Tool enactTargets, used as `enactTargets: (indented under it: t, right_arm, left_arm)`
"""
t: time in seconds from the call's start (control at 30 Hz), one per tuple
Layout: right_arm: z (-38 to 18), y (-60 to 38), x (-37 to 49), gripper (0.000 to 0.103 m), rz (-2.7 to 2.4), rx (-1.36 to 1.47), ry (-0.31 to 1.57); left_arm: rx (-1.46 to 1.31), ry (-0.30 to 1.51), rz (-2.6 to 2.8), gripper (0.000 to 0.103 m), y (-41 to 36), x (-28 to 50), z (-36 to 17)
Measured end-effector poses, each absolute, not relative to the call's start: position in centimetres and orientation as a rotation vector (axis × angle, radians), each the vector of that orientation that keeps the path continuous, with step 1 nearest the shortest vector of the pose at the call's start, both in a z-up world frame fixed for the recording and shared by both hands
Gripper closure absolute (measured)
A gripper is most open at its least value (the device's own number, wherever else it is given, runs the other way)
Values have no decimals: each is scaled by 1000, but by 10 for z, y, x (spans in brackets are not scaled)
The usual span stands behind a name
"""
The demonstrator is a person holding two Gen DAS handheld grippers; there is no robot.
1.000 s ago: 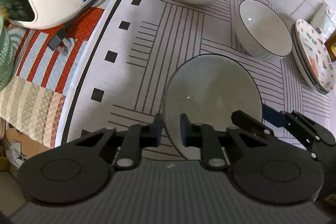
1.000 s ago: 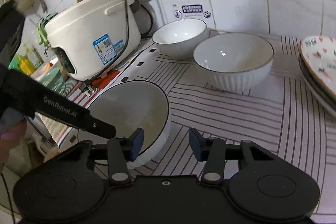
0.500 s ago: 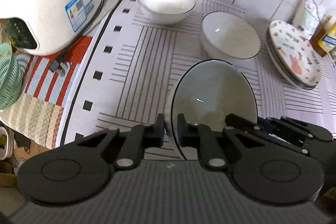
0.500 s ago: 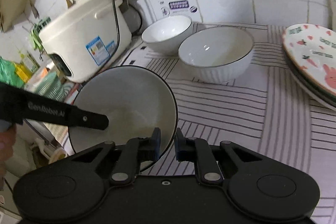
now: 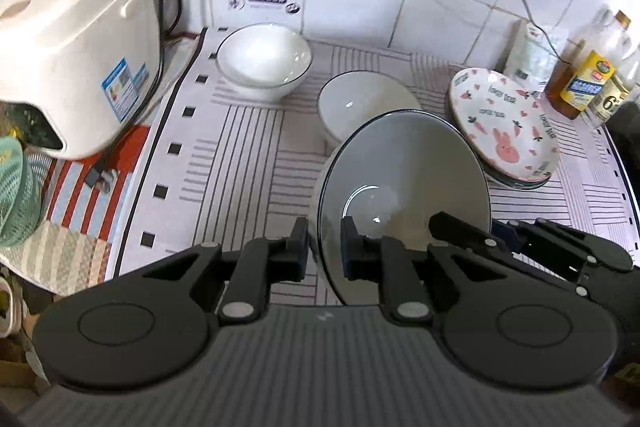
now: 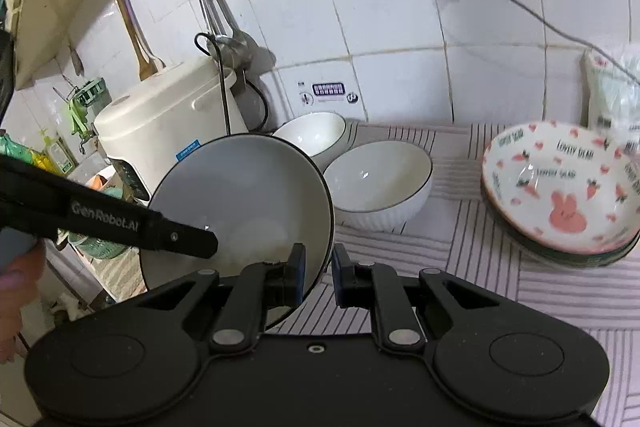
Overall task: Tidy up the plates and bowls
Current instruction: 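Lift the white bowl with both grippers and carry it over another bowl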
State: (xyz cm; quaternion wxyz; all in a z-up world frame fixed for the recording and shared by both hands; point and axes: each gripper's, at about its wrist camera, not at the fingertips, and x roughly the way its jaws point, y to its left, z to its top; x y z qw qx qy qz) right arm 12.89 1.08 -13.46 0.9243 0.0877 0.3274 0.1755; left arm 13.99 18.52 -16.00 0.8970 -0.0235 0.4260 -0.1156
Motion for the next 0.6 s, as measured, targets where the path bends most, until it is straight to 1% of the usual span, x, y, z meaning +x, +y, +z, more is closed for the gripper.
enactTargets:
  t: [0.37, 0.6]
  right_arm:
    - [-112, -7, 127, 85, 327, 202, 607]
    - [-103, -11, 143, 85, 328, 165, 544]
  left_arm:
    - [-88, 885, -270, 89, 175, 154, -137]
    - [-72, 879, -219, 89, 164, 178, -137]
